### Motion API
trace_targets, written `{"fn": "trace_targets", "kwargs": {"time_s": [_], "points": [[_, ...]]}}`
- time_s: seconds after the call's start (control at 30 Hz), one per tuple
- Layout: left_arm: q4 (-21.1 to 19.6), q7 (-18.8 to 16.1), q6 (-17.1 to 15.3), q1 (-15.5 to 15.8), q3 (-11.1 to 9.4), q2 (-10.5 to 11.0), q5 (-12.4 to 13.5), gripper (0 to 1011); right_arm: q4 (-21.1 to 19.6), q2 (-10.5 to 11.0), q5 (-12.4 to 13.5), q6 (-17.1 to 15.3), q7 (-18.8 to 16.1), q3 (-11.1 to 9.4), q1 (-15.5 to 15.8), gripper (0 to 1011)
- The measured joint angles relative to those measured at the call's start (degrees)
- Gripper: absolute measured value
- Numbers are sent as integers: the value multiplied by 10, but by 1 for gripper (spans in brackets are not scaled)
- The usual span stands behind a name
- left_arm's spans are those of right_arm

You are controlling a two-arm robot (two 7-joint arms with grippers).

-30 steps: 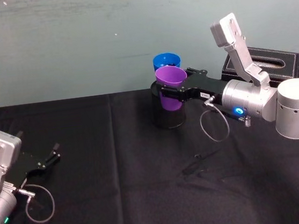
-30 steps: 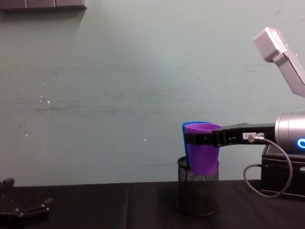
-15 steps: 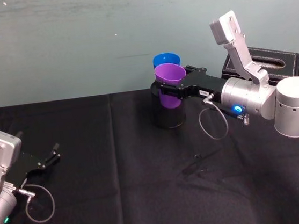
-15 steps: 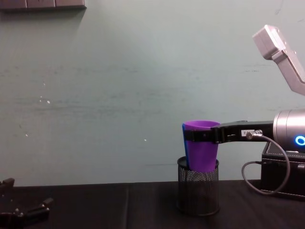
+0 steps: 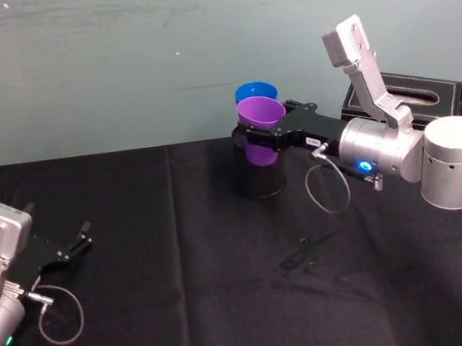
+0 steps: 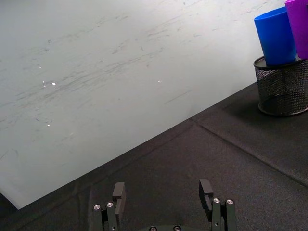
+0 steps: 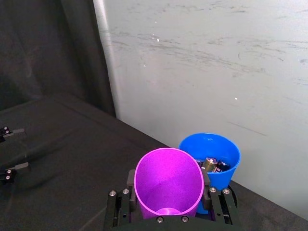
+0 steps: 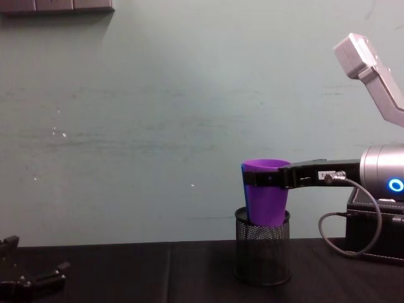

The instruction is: Pick up one cup with a gripper and tap it against the other cup.

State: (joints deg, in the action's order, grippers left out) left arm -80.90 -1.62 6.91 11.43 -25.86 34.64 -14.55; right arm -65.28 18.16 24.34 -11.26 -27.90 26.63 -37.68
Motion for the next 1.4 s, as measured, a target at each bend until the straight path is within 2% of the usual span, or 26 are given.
{"fn": "trace_targets", "kwargs": {"time_s": [1.4], "points": [[0,0,0,0,0,0,0,1000,-2,1,0,0,0,1,1,734]]}}
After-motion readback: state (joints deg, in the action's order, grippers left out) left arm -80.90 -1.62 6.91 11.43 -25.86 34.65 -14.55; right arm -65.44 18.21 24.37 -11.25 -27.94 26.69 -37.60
